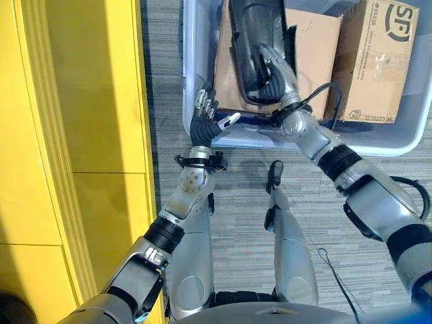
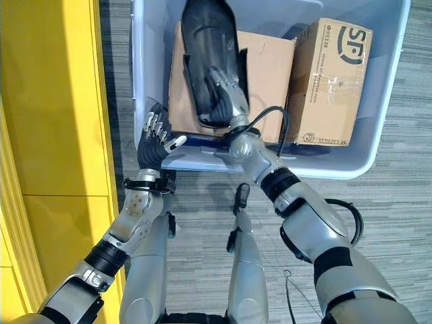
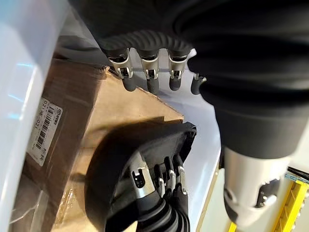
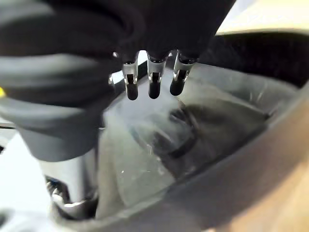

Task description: Move parts from the plastic box to the shelf.

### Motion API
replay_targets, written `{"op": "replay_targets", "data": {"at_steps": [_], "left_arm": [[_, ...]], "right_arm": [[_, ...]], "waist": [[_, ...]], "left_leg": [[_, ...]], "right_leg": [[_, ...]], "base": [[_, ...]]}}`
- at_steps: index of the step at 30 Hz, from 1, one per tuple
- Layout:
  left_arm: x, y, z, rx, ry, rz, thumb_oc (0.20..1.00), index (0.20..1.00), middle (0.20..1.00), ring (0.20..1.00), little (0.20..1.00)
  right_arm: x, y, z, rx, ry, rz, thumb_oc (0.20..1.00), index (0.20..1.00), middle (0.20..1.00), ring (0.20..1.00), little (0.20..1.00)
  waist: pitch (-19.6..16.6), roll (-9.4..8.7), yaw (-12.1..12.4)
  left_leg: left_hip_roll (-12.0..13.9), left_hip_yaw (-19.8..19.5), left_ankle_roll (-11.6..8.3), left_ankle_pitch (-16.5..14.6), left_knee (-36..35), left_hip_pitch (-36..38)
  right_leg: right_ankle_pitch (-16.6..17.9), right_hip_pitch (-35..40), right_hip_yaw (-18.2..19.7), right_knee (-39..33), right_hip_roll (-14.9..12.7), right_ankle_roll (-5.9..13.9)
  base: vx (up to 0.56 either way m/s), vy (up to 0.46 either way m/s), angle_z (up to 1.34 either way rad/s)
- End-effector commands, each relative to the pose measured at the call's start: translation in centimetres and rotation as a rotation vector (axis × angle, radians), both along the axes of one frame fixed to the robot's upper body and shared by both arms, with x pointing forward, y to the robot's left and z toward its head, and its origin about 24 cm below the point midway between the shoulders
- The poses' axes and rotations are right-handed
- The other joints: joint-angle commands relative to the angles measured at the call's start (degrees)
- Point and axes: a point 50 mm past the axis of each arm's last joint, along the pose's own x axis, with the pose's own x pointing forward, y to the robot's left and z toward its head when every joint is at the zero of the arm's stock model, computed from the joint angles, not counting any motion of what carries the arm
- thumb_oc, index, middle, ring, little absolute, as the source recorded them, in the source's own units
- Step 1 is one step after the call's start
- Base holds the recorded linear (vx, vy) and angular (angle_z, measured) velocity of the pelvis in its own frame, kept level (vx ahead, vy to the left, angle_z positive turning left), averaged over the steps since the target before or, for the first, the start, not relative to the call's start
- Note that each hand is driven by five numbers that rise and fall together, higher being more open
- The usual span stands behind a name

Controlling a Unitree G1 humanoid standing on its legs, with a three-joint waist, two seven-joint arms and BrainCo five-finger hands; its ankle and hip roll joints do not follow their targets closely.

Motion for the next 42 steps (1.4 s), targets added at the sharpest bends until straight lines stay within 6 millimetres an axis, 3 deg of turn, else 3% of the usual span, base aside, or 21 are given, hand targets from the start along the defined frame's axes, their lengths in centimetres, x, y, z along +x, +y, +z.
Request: {"op": "replay_targets", "data": {"at_steps": [1, 7, 9, 12, 14, 15, 16, 17, 21, 24, 27, 33, 42], "left_arm": [[-0.4, -0.1, 1.1, -0.045, -0.052, 0.007, 1.000, 1.000, 1.000, 1.000, 1.000], [-0.3, 0.5, 1.5, -0.051, -0.069, 0.053, 1.000, 1.000, 1.000, 1.000, 1.000], [0.2, 1.1, 2.8, -0.054, -0.114, 0.095, 1.000, 1.000, 1.000, 1.000, 1.000], [1.0, 1.4, 4.6, -0.054, -0.163, 0.141, 1.000, 1.000, 1.000, 1.000, 1.000], [1.5, 1.5, 5.5, -0.071, -0.180, 0.165, 1.000, 1.000, 1.000, 1.000, 1.000], [2.0, 1.9, 6.4, -0.100, -0.193, 0.205, 1.000, 1.000, 1.000, 1.000, 1.000], [2.0, 1.8, 6.5, -0.100, -0.196, 0.204, 1.000, 1.000, 1.000, 1.000, 1.000], [2.1, 2.0, 6.6, -0.118, -0.189, 0.215, 1.000, 1.000, 1.000, 1.000, 1.000], [2.7, 2.4, 6.7, -0.104, -0.167, 0.261, 1.000, 1.000, 1.000, 1.000, 1.000], [3.1, 2.5, 6.8, -0.098, -0.156, 0.294, 1.000, 1.000, 1.000, 1.000, 1.000], [3.5, 3.8, 6.5, -0.128, -0.121, 0.383, 1.000, 1.000, 1.000, 1.000, 1.000], [3.7, 7.4, 5.0, -0.142, -0.055, 0.556, 1.000, 1.000, 1.000, 1.000, 1.000], [3.4, 8.9, 5.0, -0.144, -0.061, 0.647, 1.000, 1.000, 1.000, 1.000, 1.000]], "right_arm": [[-0.2, -0.5, 2.4, 0.069, -0.081, 0.024, 1.000, 1.000, 1.000, 1.000, 1.000], [-1.8, -0.8, 4.7, 0.072, -0.218, 0.065, 1.000, 1.000, 1.000, 1.000, 1.000], [-3.7, -2.2, 8.9, 0.115, -0.413, 0.078, 1.000, 1.000, 1.000, 1.000, 1.000], [-5.8, -3.1, 12.0, 0.139, -0.577, 0.088, 1.000, 1.000, 1.000, 1.000, 1.000], [-6.8, -3.7, 12.7, 0.192, -0.627, 0.106, 1.000, 1.000, 1.000, 1.000, 1.000], [-8.0, -4.1, 12.6, 0.309, -0.644, 0.159, 1.000, 1.000, 1.000, 1.000, 1.000], [-8.0, -4.1, 12.7, 0.309, -0.647, 0.158, 1.000, 1.000, 1.000, 1.000, 1.000], [-8.2, -4.4, 11.5, 0.442, -0.596, 0.203, 1.000, 1.000, 1.000, 1.000, 1.000], [-9.7, -5.6, 8.4, 0.633, -0.546, 0.214, 1.000, 1.000, 1.000, 1.000, 1.000], [-10.8, -6.3, 7.2, 0.701, -0.548, 0.213, 1.000, 1.000, 1.000, 1.000, 1.000], [-12.7, -7.8, 4.8, 0.906, -0.522, 0.220, 1.000, 1.000, 1.000, 1.000, 1.000], [-14.6, -9.8, 3.1, 0.915, -0.524, 0.165, 1.000, 1.000, 1.000, 1.000, 1.000], [-15.2, -10.5, 3.0, 0.896, -0.559, 0.120, 1.000, 1.000, 1.000, 1.000, 1.000]], "waist": [[-0.16, -1.61, -0.25], [-0.16, -2.32, -0.90], [-0.16, -3.05, -1.79], [-0.16, -4.01, -2.83], [-0.16, -4.44, -3.40], [-0.16, -4.93, -4.27], [-0.16, -4.95, -4.24], [-0.16, -4.98, -4.59], [-0.16, -5.31, -5.77], [-0.16, -5.37, -6.50], [-0.16, -6.11, -7.91], [-0.16, -7.22, -9.39], [-0.16, -7.49, -9.65]], "left_leg": [[-0.02, 0.37, -0.21, -5.59, 2.69, 1.34], [0.18, 0.58, -0.18, -5.81, 2.82, 2.22], [0.35, 0.80, -0.22, -6.09, 3.02, 2.76], [0.62, 1.16, -0.18, -6.36, 3.55, 3.17], [0.81, 1.41, -0.10, -5.94, 3.58, 3.30], [0.95, 1.77, -0.13, -6.60, 3.99, 4.59], [0.92, 1.77, -0.08, -6.05, 3.79, 4.28], [1.08, 2.01, -0.18, -6.61, 4.01, 5.11], [1.43, 2.42, -0.39, -6.53, 3.88, 6.71], [1.71, 2.79, -0.44, -6.07, 4.17, 6.55], [2.27, 3.40, -0.60, -6.67, 4.98, 6.59], [2.87, 3.81, -0.89, -6.73, 5.29, 6.17], [2.95, 3.41, -0.99, -7.00, 5.60, 5.70]], "right_leg": [[-1.85, -1.72, -0.51, 6.69, 0.21, -1.66], [-2.11, -0.79, -0.33, 6.74, 0.20, -1.68], [-2.16, -0.65, 0.02, 6.93, 0.38, -1.74], [-2.09, -0.69, 0.54, 7.42, 0.69, -1.85], [-1.69, -0.93, 0.84, 7.52, 0.90, -1.93], [-2.15, 0.11, 1.34, 7.79, 1.19, -2.04], [-1.70, -0.22, 1.35, 7.62, 1.18, -2.06], [-2.12, 0.53, 1.44, 7.81, 1.16, -2.04], [-1.96, 1.66, 1.85, 7.62, 1.34, -2.09], [-1.55, 1.09, 2.13, 7.88, 1.57, -2.22], [-1.61, 0.95, 2.67, 7.83, 2.11, -2.21], [-1.60, 0.20, 2.96, 8.07, 2.65, -2.23], [-1.91, -0.03, 2.41, 8.62, 2.74, -2.22]], "base": [[0.00, 0.000, 0.00], [0.00, 0.000, 0.00], [-0.02, -0.006, 0.00], [-0.02, -0.004, -0.04], [-0.04, -0.012, -0.13], [-0.03, -0.025, -0.15], [0.00, -0.029, -0.16], [-0.03, -0.001, -0.11], [-0.01, -0.019, -0.07], [-0.01, -0.028, -0.20], [-0.01, -0.035, -0.10], [0.00, -0.017, -0.05], [0.00, 0.000, 0.00]]}}
